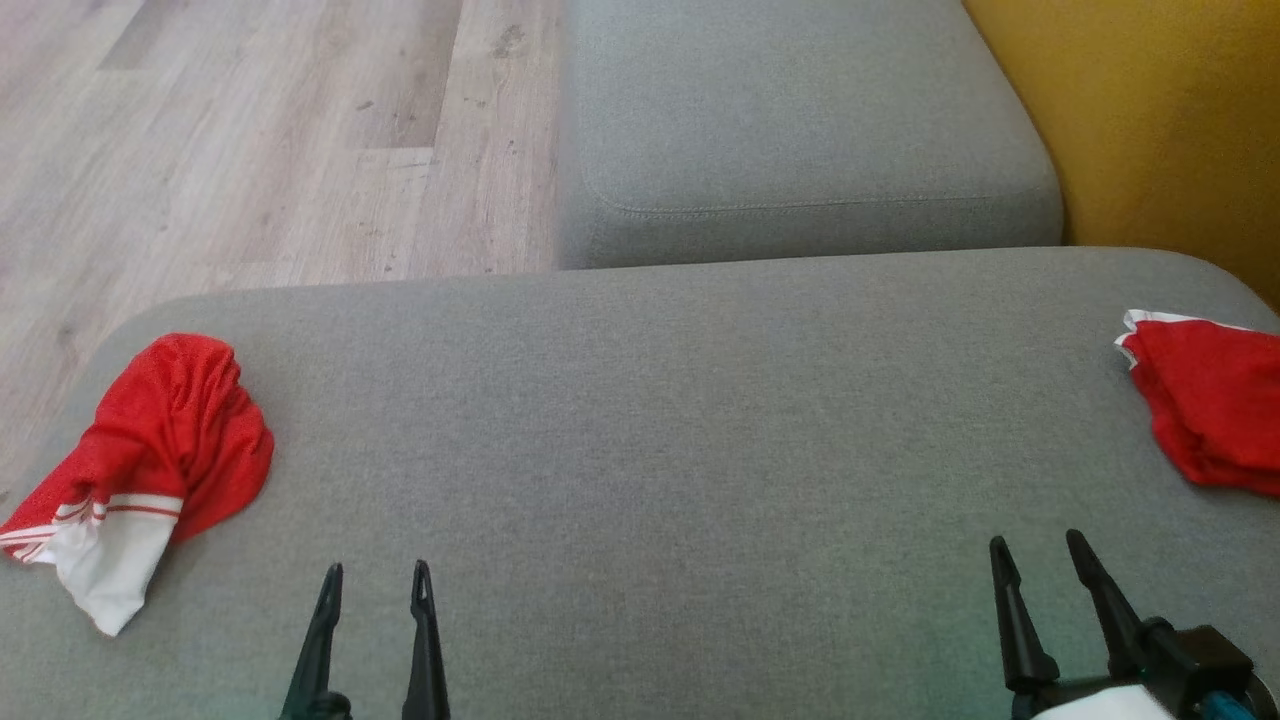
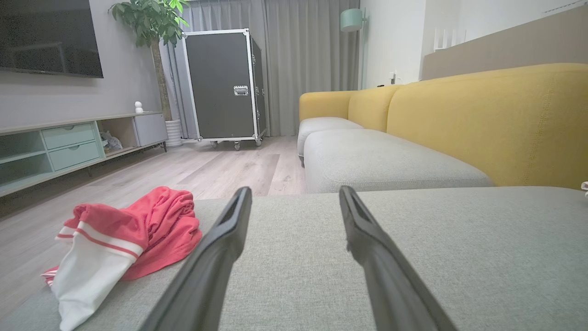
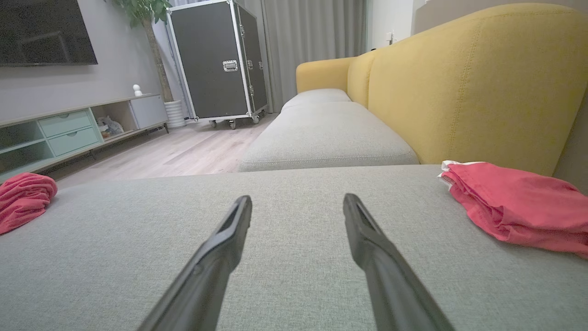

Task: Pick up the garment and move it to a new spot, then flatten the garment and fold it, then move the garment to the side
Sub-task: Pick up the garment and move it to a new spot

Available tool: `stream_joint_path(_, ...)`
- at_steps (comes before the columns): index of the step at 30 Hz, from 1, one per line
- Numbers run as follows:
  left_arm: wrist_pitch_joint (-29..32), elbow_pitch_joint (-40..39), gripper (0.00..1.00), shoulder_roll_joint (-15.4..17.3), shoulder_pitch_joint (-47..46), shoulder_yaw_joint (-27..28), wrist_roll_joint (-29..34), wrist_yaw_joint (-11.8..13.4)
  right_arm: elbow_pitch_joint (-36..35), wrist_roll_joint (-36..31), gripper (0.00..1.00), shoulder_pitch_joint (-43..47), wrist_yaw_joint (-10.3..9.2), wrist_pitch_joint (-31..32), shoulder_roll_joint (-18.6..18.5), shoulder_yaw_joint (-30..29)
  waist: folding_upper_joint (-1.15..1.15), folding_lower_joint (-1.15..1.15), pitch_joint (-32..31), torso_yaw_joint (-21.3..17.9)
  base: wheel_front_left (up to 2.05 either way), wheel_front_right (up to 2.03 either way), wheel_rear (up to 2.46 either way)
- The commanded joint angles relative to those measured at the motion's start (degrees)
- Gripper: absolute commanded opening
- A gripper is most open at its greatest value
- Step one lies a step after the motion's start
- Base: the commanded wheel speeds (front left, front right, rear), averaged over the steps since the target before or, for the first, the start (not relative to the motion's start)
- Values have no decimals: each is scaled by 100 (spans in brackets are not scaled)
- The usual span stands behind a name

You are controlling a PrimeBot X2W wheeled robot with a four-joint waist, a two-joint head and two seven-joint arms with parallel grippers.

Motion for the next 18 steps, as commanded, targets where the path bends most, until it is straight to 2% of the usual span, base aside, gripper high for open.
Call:
stream_joint_path(1, -29, -172, 100, -44, -194, 181, -15, 13, -165, -54, 100, -157, -4, -77, -60, 97, 0, 0, 15, 20, 0, 0, 0)
stream_joint_path(8, -29, -157, 100, -44, -268, 158, 3, -10, -174, -82, 100, -163, -4, -78, -35, 133, 0, 0, 106, 383, 0, 0, 0)
stream_joint_path(18, -29, -360, 100, -44, -329, 224, 74, -70, -156, -33, 100, -220, -4, -78, 44, 295, 0, 0, 236, 1504, 0, 0, 0)
